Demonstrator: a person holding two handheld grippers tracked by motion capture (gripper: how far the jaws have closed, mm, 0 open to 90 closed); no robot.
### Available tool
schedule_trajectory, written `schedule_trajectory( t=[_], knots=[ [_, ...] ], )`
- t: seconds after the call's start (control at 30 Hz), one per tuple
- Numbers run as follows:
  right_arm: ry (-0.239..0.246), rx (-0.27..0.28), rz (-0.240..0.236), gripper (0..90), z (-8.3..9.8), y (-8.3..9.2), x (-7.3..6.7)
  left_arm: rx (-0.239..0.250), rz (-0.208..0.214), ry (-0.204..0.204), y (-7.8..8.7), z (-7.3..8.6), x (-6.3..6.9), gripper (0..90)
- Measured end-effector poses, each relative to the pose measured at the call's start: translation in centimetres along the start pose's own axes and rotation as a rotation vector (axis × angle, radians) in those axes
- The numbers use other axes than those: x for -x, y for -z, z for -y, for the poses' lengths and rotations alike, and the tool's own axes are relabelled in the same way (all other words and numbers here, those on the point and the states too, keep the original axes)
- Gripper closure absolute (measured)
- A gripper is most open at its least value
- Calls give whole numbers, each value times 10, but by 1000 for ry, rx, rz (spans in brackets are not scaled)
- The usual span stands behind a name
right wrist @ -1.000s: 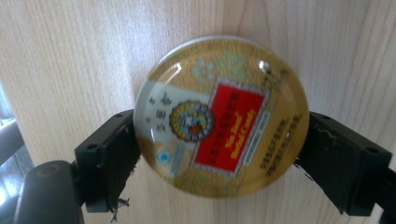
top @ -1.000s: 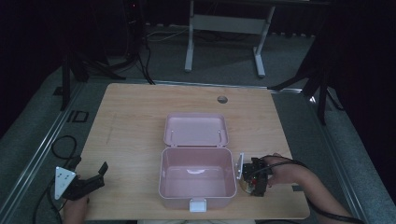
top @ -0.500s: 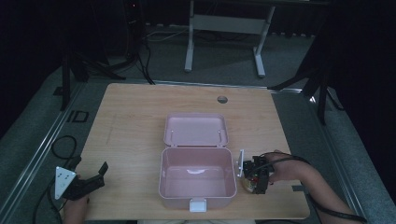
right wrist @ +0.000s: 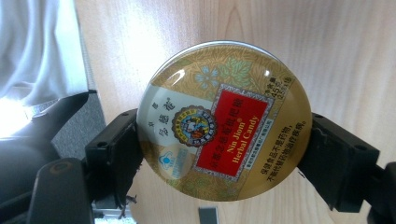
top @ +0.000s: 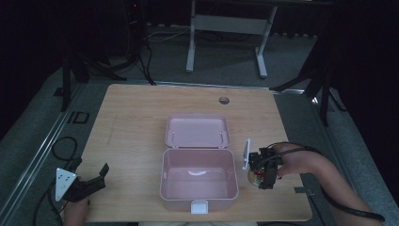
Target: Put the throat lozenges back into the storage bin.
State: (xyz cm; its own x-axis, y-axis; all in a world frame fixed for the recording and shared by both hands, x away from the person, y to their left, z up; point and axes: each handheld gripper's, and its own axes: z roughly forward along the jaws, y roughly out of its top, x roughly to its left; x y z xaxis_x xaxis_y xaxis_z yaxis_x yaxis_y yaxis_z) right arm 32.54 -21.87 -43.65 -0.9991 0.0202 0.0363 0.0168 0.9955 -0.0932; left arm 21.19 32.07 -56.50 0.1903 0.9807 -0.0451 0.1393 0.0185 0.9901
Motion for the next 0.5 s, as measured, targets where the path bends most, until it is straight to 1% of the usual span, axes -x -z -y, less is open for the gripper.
schedule_trajectory(
  t=[0.03,0.13,0.3,0.33,0.37,0.4,0.5],
  knots=[
    [-1,2,2,197,0,9,0,0,0,0,0,0,0,3],
    [0,3,2,197,2,23,-2,-2,0,-1,0,0,0,3],
    [-2,-19,5,197,3,47,-3,-3,-1,-2,0,0,0,3],
    [-2,-19,5,197,3,47,-3,-4,0,-3,0,0,0,3],
    [-6,-16,13,197,2,55,-2,-4,0,-4,0,0,0,3],
    [-5,-13,14,197,2,57,-2,-2,1,-2,0,0,0,3],
    [-2,1,11,197,1,62,-3,-1,0,-2,0,0,0,3]
  ],
)
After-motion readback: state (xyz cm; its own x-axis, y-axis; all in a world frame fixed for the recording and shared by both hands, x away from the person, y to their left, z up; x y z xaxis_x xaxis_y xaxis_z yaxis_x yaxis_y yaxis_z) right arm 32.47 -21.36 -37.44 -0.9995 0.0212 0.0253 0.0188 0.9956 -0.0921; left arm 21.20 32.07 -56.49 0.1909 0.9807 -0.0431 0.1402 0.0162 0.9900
